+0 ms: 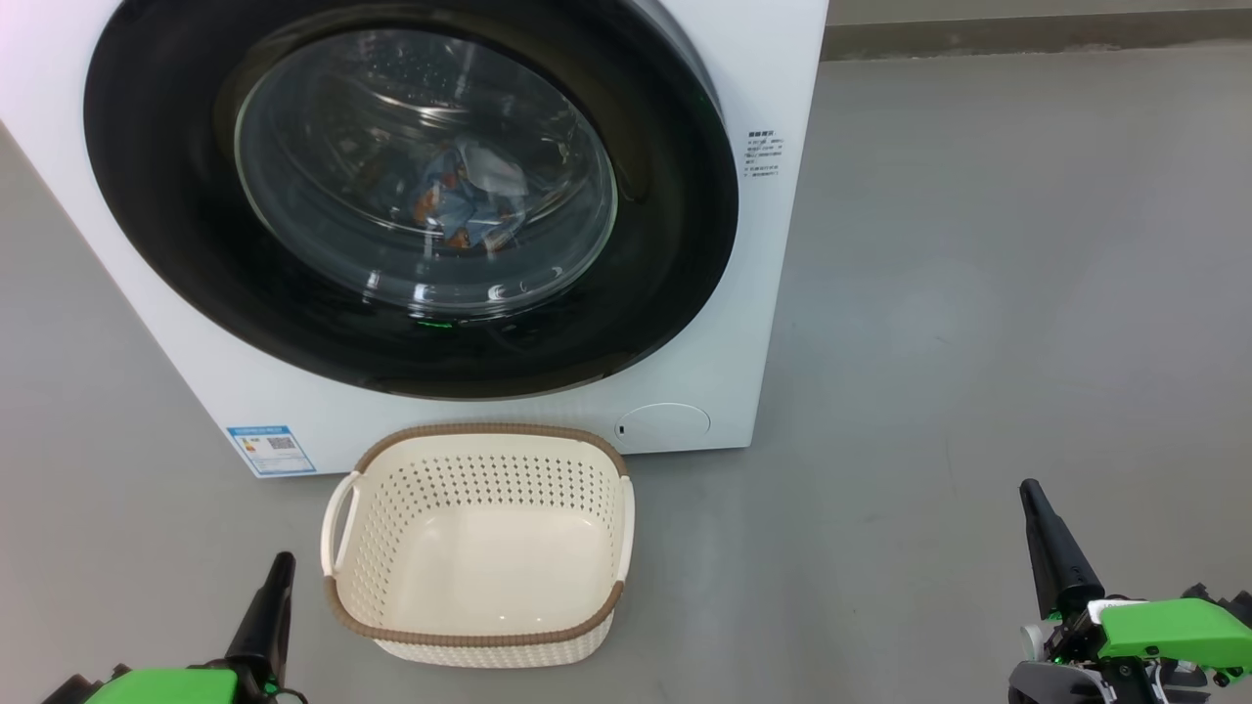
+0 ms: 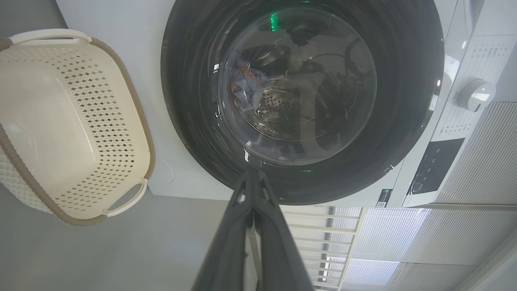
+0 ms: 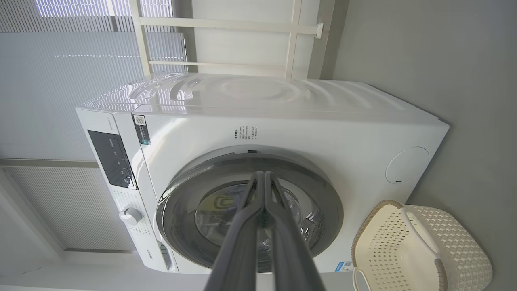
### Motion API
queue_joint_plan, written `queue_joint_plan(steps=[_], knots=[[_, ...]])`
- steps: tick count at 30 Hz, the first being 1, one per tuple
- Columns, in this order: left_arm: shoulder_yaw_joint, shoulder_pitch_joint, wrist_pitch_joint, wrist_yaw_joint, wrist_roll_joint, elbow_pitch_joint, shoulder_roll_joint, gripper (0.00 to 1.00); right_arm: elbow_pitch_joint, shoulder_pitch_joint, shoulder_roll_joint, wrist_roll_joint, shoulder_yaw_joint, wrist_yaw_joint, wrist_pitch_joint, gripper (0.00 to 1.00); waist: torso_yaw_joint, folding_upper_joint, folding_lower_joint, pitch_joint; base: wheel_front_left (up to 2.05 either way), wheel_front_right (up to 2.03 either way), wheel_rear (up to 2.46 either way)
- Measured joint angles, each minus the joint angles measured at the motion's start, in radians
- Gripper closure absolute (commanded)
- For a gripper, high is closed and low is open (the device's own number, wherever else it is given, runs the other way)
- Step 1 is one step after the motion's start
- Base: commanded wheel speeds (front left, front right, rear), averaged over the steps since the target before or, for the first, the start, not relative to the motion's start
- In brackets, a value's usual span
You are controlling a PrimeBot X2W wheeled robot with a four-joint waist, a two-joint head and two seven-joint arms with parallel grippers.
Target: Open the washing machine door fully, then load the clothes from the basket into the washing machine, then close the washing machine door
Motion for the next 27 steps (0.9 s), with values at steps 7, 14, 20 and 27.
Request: queue_joint_plan(steps=[7, 14, 20, 27], knots=[[0.002, 0.000, 0.000, 0.000, -0.011, 0.000, -0.003, 1.00, -0.002, 0.000, 0.002, 0.018, -0.006, 0.000, 0.003, 1.00, 0.000, 0.0000, 0.0000, 0.000, 0.00, 0.00, 0.00], [0.003, 0.000, 0.000, 0.000, -0.011, 0.000, -0.003, 1.00, -0.002, 0.000, 0.002, 0.018, -0.006, 0.000, 0.003, 1.00, 0.000, 0.0000, 0.0000, 0.000, 0.00, 0.00, 0.00], [0.003, 0.000, 0.000, 0.000, -0.011, 0.000, -0.003, 1.00, -0.002, 0.000, 0.002, 0.018, -0.007, 0.000, 0.003, 1.00, 0.000, 0.0000, 0.0000, 0.000, 0.00, 0.00, 0.00], [0.003, 0.000, 0.000, 0.000, -0.011, 0.000, -0.003, 1.00, -0.002, 0.000, 0.003, 0.018, -0.007, 0.000, 0.003, 1.00, 0.000, 0.0000, 0.0000, 0.000, 0.00, 0.00, 0.00]])
